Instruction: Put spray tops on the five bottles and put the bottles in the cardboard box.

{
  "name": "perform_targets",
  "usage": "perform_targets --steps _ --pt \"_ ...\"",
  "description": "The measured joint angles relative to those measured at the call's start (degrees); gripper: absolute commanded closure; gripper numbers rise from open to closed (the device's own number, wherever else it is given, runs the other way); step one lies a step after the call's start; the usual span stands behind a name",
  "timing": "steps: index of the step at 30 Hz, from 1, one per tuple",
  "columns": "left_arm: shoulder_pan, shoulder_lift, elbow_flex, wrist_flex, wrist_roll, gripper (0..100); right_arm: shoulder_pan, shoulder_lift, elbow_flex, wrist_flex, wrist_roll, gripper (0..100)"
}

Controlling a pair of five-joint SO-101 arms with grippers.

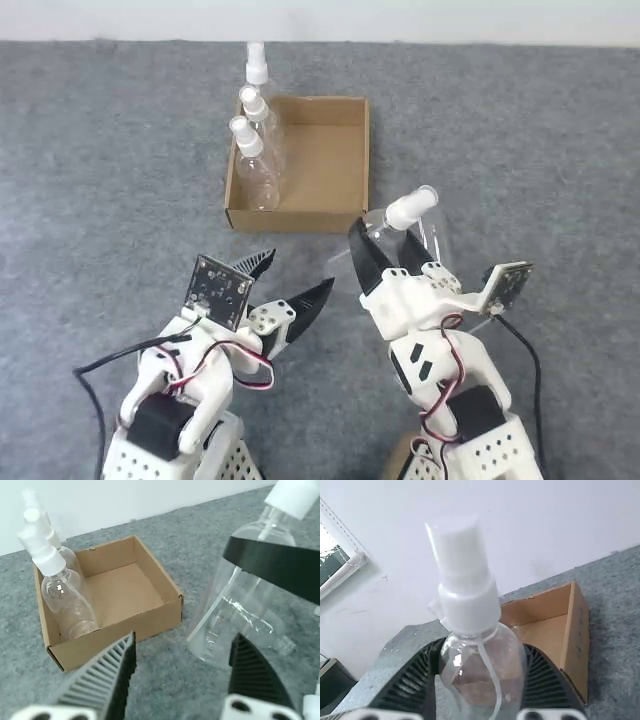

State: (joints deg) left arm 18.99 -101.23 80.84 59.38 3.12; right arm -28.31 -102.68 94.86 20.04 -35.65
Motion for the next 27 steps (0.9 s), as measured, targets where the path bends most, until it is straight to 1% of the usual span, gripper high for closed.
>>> perform_targets --steps 12,15,21,23,27 --pt "0.0 0.4 5.7 -7.8 0.0 72 0.0 0.0 -0.9 0.0 -0.1 91.2" --pt "0.0 0.4 6.9 -9.7 0.0 72 -1.9 0.0 -1.8 0.0 0.0 91.2" --pt "-0.2 -0.3 6.9 -10.5 0.0 72 -2.9 0.0 -1.8 0.0 0.1 91.2" --pt "-1.4 -0.3 6.9 -10.6 0.0 72 -3.0 0.0 -1.8 0.0 0.1 91.2" --pt "-5.4 -0.3 7.6 -14.0 0.0 72 -3.8 0.0 -1.9 0.0 0.0 91.2"
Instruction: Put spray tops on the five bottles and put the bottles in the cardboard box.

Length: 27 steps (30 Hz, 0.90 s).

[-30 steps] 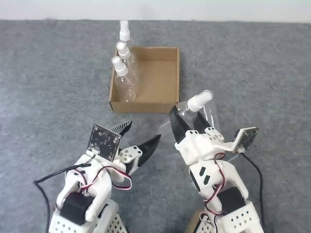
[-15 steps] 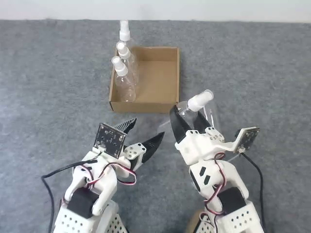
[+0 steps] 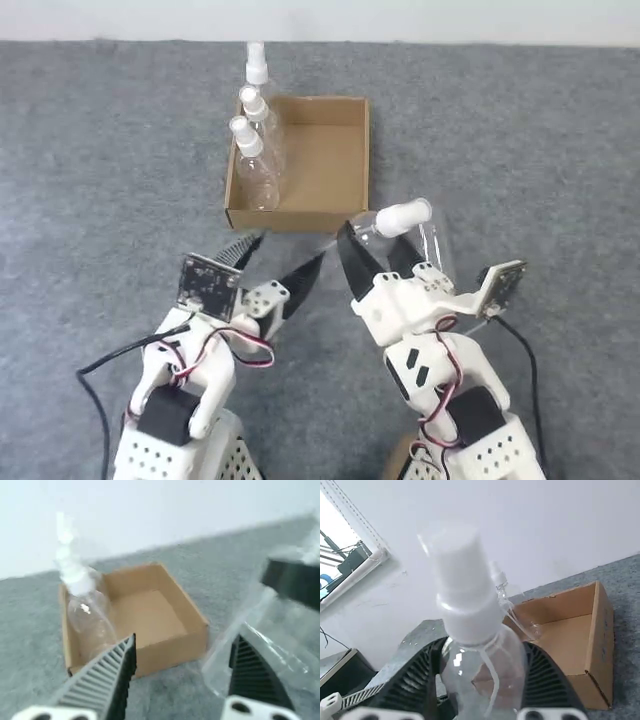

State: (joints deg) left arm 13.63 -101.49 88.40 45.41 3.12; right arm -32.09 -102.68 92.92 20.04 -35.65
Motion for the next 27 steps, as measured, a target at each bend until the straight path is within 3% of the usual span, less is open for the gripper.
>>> perform_targets --steps 8,16,22,27 --pt "-1.6 0.6 0.5 0.4 0.0 72 -0.8 0.0 0.0 0.0 0.0 91.2" --pt "-1.4 0.6 -5.4 10.4 0.0 72 -0.8 0.0 0.0 0.0 1.3 91.2" --pt "7.3 0.5 -5.7 13.5 0.0 72 -0.8 0.0 0.0 0.0 2.6 91.2" --pt "9.3 0.5 -5.5 12.8 0.0 72 -0.8 0.0 0.0 0.0 2.8 91.2"
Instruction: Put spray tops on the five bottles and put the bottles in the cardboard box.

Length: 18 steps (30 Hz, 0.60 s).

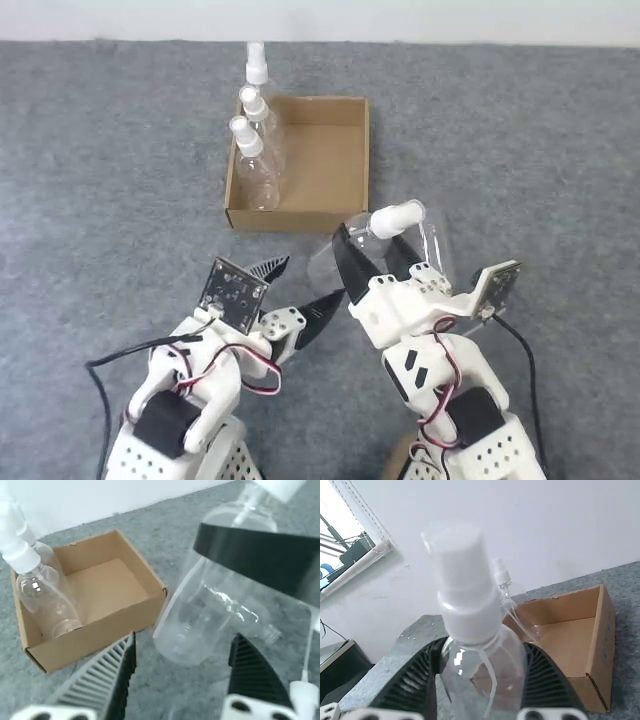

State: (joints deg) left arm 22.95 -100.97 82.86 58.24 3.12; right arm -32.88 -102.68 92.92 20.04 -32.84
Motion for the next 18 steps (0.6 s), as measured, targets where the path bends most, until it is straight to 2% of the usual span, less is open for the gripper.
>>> perform_targets --steps 4,11,18 --pt "-0.2 0.1 3.2 -4.5 0.0 72 0.0 0.0 0.0 0.0 0.0 91.2" --pt "-4.6 -0.1 6.4 -11.1 0.0 72 -0.3 0.0 -0.1 -0.1 0.4 91.2" --pt "-7.5 -0.1 6.4 -11.3 0.0 72 -3.3 -1.1 -0.1 1.8 0.4 91.2"
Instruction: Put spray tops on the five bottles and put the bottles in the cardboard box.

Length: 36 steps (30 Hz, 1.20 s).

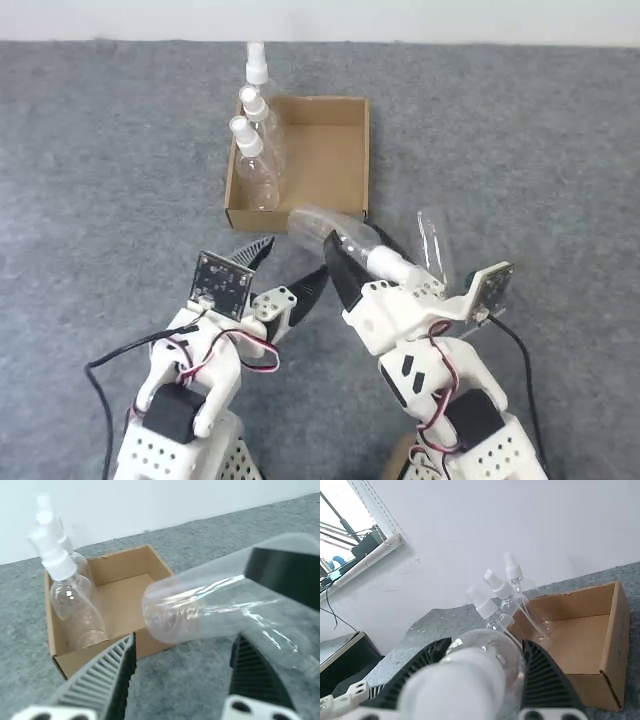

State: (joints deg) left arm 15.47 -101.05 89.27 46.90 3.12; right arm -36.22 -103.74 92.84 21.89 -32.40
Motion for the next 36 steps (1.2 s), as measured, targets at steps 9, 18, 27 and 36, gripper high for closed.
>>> perform_targets --steps 9,18,27,36 --pt "-0.8 0.0 0.0 0.0 0.0 76 -0.1 -0.1 0.0 0.5 -0.1 91.2" --pt "-1.3 -0.1 -1.8 3.7 0.0 76 2.0 1.1 0.1 1.0 -0.2 91.2" --pt "-1.2 -0.1 -2.0 4.7 0.0 76 2.2 1.1 0.1 1.0 -0.2 91.2" --pt "-9.1 -0.2 -5.6 4.7 0.4 76 2.2 1.1 0.1 1.0 -0.2 91.2"
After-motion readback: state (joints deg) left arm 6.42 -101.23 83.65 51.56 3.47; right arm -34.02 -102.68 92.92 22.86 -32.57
